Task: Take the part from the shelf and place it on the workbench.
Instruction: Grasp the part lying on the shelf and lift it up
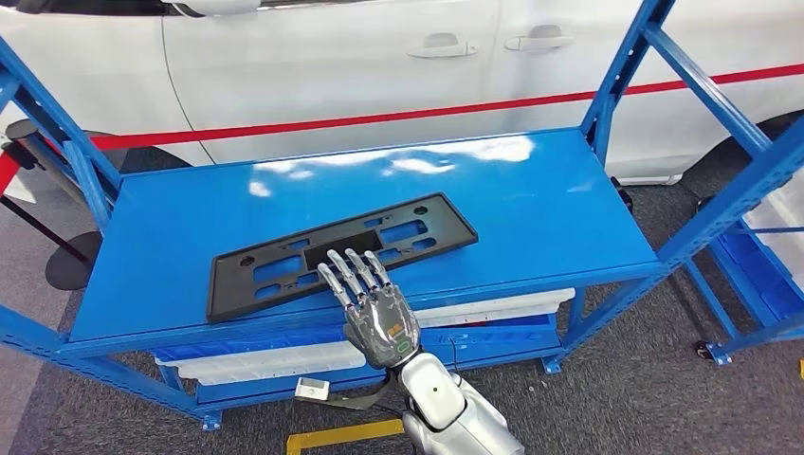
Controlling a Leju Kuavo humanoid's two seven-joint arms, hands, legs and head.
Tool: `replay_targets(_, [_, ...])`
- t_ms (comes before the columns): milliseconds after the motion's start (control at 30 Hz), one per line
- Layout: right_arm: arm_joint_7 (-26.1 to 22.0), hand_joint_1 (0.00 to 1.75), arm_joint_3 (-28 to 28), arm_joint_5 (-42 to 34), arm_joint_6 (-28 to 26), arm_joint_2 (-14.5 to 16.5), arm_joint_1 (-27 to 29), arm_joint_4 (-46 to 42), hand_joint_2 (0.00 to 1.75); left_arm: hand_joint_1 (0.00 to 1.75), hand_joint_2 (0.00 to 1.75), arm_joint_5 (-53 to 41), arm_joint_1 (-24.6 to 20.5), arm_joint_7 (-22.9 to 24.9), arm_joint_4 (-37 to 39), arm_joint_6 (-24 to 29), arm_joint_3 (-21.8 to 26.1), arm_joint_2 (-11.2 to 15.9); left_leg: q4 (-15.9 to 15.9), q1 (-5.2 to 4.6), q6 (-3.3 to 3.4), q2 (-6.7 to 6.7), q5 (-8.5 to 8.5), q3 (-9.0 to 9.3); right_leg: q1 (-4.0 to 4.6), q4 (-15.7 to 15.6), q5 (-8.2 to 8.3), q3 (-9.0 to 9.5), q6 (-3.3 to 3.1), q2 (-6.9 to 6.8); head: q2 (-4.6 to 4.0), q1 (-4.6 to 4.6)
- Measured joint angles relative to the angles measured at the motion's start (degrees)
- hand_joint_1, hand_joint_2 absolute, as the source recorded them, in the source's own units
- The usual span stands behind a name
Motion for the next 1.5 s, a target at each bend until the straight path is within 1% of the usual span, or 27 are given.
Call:
replay_targets(100, [0.0,0.00,-0.6,-0.2,0.0,0.0,-0.1,-0.1,1.75,0.00,0.00,-0.2,0.1,0.0,0.0,0.0,0.1,0.0,-0.5,0.12,1.35,-0.03,-0.37,0.95,-0.16,2.9,-1.17,-1.00,0.75,-0.08,0.01,0.20])
replay_targets(200, [-0.1,0.00,-1.2,-0.4,0.1,0.0,0.0,-0.2,1.75,0.00,0.00,-0.3,0.0,0.0,0.0,0.0,0.2,0.0,-0.6,-0.07,2.15,-0.03,-0.97,1.75,-0.26,13.5,-5.38,-7.31,1.09,-0.09,0.02,0.37])
replay_targets(233, [-0.1,0.00,-1.4,-0.5,0.1,-0.1,0.1,-0.2,1.75,0.00,0.00,-0.4,0.0,0.0,0.0,0.0,0.2,0.0,-0.6,-0.20,2.27,-0.05,-1.24,2.02,-0.26,16.3,-6.06,-9.43,1.13,-0.10,0.02,0.37])
replay_targets(267, [-0.1,0.00,-1.6,-0.6,0.1,-0.2,0.3,-0.2,1.75,0.00,0.00,-0.5,0.0,0.0,0.0,0.0,0.2,0.0,-0.6,-0.32,2.31,-0.07,-1.54,2.39,-0.25,17.2,-5.64,-10.67,1.08,-0.10,0.02,0.38])
replay_targets(300, [-0.1,0.00,-1.9,-0.7,0.2,-0.3,0.3,-0.3,1.75,0.00,0.00,-0.6,0.1,0.0,0.0,0.0,0.3,0.0,-0.6,-0.45,2.31,-0.10,-1.85,2.87,-0.20,16.1,-4.11,-10.86,0.91,-0.10,0.01,0.39])
replay_targets(367, [-0.1,0.00,-2.4,-0.9,0.4,-0.3,0.3,-0.6,1.75,0.00,0.00,-0.9,0.2,0.1,0.0,0.0,0.3,0.0,-0.6,-0.68,2.23,-0.12,-2.55,3.94,0.14,9.0,1.30,-8.70,0.04,-0.12,0.01,0.43])
replay_targets(433, [-0.1,0.00,-2.8,-1.1,1.0,-0.5,0.3,-0.9,1.75,0.00,0.00,-1.4,0.2,0.2,0.1,0.1,0.3,-0.3,-0.6,-0.82,1.90,-0.14,-3.13,4.46,0.71,2.7,3.87,-6.72,-1.05,-0.23,0.02,0.21])
replay_targets(500, [-0.2,0.00,-3.2,-1.1,1.8,-0.6,0.2,-1.0,1.75,0.00,0.00,-2.1,0.1,0.3,0.1,0.4,0.3,-0.5,-0.3,-0.87,1.27,-0.15,-3.39,4.67,1.02,1.1,3.90,-6.36,-1.58,-0.29,0.02,0.04])
replay_targets(600, [-0.2,0.00,-3.6,-1.1,2.6,-0.8,-0.1,-1.4,1.75,0.00,0.00,-2.8,0.0,0.4,0.1,0.9,0.3,-0.4,1.1,-0.84,0.32,-0.11,-4.48,4.84,0.55,0.2,4.46,-5.08,-2.09,-0.18,0.01,0.04])
replay_targets(667, [-0.2,0.00,-3.7,-1.0,3.3,-0.8,-0.6,-1.5,1.75,0.00,0.00,-3.2,-0.1,0.4,0.1,1.0,0.3,-0.4,6.2,-0.58,-0.28,-0.08,-7.25,2.41,0.23,-0.1,4.32,-4.42,-2.40,-0.21,0.01,-0.10])
replay_targets(733, [-0.1,0.00,-3.8,-0.6,4.4,-0.9,-0.9,-1.4,1.75,0.00,0.00,-3.7,-0.2,0.4,0.1,1.1,0.3,-0.4,13.0,-0.30,-0.88,-0.07,-10.07,-1.61,0.16,-0.1,4.08,-4.30,-2.53,-0.23,0.01,-0.17])
replay_targets(767, [0.1,0.00,-3.8,-0.3,5.0,-0.9,-1.0,-1.3,1.75,0.00,0.00,-3.9,-0.1,0.4,0.1,1.1,0.3,-0.4,14.9,-0.16,-1.10,-0.06,-10.39,-3.03,0.13,-0.1,3.95,-4.23,-2.51,-0.20,0.00,-0.17])
replay_targets(800, [0.2,0.00,-3.8,0.0,5.6,-0.9,-1.1,-1.2,1.75,0.00,0.00,-4.1,0.0,0.4,0.1,1.1,0.3,-0.3,14.7,-0.04,-1.25,-0.05,-9.47,-3.48,0.09,0.0,3.81,-4.12,-2.43,-0.15,0.00,-0.17])
replay_targets(833, [0.2,0.00,-3.8,0.2,6.0,-0.9,-1.3,-1.1,1.75,0.00,0.00,-4.2,0.0,0.4,0.1,1.0,0.4,-0.3,12.4,0.09,-1.36,-0.04,-7.45,-2.92,0.02,0.1,3.64,-3.94,-2.29,-0.08,0.00,-0.19])
replay_targets(900, [0.3,0.00,-3.8,0.5,6.7,-0.9,-2.1,-0.8,1.75,0.00,0.00,-4.5,-0.1,0.4,0.1,1.0,0.4,-0.2,4.6,0.23,-1.41,0.02,-2.99,-0.20,-0.03,0.4,3.27,-3.60,-1.81,-0.03,0.01,-0.20])
replay_targets(933, [0.3,0.00,-3.8,0.6,7.1,-0.9,-2.5,-0.6,1.75,0.00,0.00,-4.6,-0.2,0.3,0.1,0.8,0.4,-0.2,1.9,0.14,-1.13,0.05,-2.09,0.76,0.00,0.5,3.15,-3.62,-1.50,-0.03,0.02,-0.21])
replay_targets(967, [0.3,0.00,-3.7,0.6,7.6,-0.9,-2.9,-0.3,1.75,0.00,0.00,-4.7,-0.2,0.3,0.1,0.7,0.4,-0.2,0.4,0.02,-0.70,0.03,-1.63,1.19,0.06,0.6,3.06,-3.72,-1.15,-0.04,0.02,-0.17])
replay_targets(1100, [0.3,0.00,-3.3,0.7,9.6,-0.9,-4.6,1.2,1.75,0.00,0.00,-5.0,-0.1,0.4,0.1,0.3,0.4,-0.2,-0.2,0.01,1.17,-0.01,-0.71,1.35,0.07,1.5,2.32,-4.14,0.11,-0.09,0.02,-0.03])
replay_targets(1167, [0.4,0.00,-3.0,0.7,10.3,-0.9,-5.7,2.1,1.75,0.00,0.00,-5.2,-0.2,0.4,0.1,0.2,0.5,-0.1,-0.5,0.13,1.72,0.07,-0.39,1.42,-0.04,6.3,-0.61,-6.35,0.58,-0.14,0.01,0.25])
replay_targets(1233, [0.5,0.00,-2.6,0.7,11.0,-0.9,-6.4,3.2,1.75,0.00,0.00,-5.4,-0.3,0.4,0.1,0.2,0.6,-0.1,-0.6,0.03,1.92,0.06,-0.38,1.35,-0.04,14.2,-4.08,-10.25,0.88,-0.16,0.00,0.48])
replay_targets(1267, [0.5,0.00,-2.4,0.7,11.4,-0.9,-6.7,3.8,1.75,0.00,0.00,-5.5,-0.3,0.4,0.1,0.1,0.7,-0.1,-0.6,-0.02,1.96,0.05,-0.40,1.35,-0.04,16.8,-4.71,-11.64,0.94,-0.16,0.01,0.49])
replay_targets(1300, [0.5,0.00,-2.2,0.7,11.9,-0.9,-6.9,4.3,1.75,0.00,0.00,-5.6,-0.3,0.4,0.1,0.1,0.8,-0.1,-0.5,-0.07,1.98,0.01,-0.44,1.38,-0.03,17.4,-4.23,-12.06,0.88,-0.16,0.01,0.50])
replay_targets(1333, [0.5,0.00,-2.0,0.7,12.3,-0.9,-7.3,4.8,1.75,0.00,0.00,-5.7,-0.3,0.4,0.1,0.1,0.9,-0.1,-0.5,-0.13,1.97,-0.03,-0.48,1.44,-0.01,15.6,-2.66,-11.28,0.71,-0.16,0.02,0.50])
replay_targets(1400, [0.5,0.22,-1.7,0.7,13.1,-0.9,-8.4,5.6,1.75,0.00,0.00,-5.9,-0.4,0.5,0.1,0.0,1.0,-0.1,-0.5,-0.28,1.83,-0.13,-0.60,1.59,0.14,7.7,1.32,-7.54,0.03,-0.15,0.02,0.52])
replay_targets(1433, [0.6,0.65,-1.7,0.6,13.5,-0.8,-9.0,5.9,1.75,0.00,0.00,-6.0,-0.4,0.5,0.1,0.0,1.1,-0.2,-0.4,-0.43,1.65,-0.16,-0.71,1.58,0.28,4.1,2.60,-5.80,-0.31,-0.20,0.02,0.50])
replay_targets(1467, [0.7,1.09,-1.6,0.5,14.0,-0.7,-9.6,6.3,1.75,0.00,0.00,-6.1,-0.4,0.5,0.1,-0.1,1.2,-0.2,-0.3,-0.52,1.42,-0.17,-0.78,1.55,0.44,1.9,3.17,-4.74,-0.58,-0.23,0.02,0.51])
replay_targets(1500, [0.8,1.41,-1.6,0.2,14.6,-0.6,-10.1,6.8,1.75,0.00,0.00,-6.2,-0.4,0.5,0.1,-0.2,1.2,-0.2,-0.3,-0.59,1.14,-0.17,-0.84,1.51,0.59,0.8,3.21,-4.29,-0.76,-0.26,0.02,0.50])
